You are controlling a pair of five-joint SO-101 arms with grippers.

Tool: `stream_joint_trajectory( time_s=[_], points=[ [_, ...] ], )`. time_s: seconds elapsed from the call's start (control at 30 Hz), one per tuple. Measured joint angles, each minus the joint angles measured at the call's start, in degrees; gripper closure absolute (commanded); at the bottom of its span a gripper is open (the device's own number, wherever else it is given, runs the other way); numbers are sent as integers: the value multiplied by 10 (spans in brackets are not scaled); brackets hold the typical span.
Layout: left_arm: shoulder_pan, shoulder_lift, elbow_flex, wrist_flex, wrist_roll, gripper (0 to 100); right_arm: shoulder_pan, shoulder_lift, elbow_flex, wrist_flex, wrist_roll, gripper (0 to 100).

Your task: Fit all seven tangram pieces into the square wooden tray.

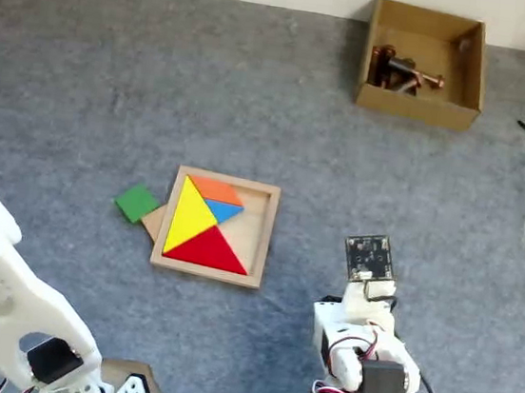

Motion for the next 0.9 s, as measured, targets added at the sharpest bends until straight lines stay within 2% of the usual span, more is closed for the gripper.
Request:
stream_joint_trajectory(
  time_s=[0.33,0.9],
  points=[
    [42,-101,0,0,0,993,0,0,0,0,0,993],
    [44,-266,-2,0,0,993,0,0,0,0,0,993]
  ],
)
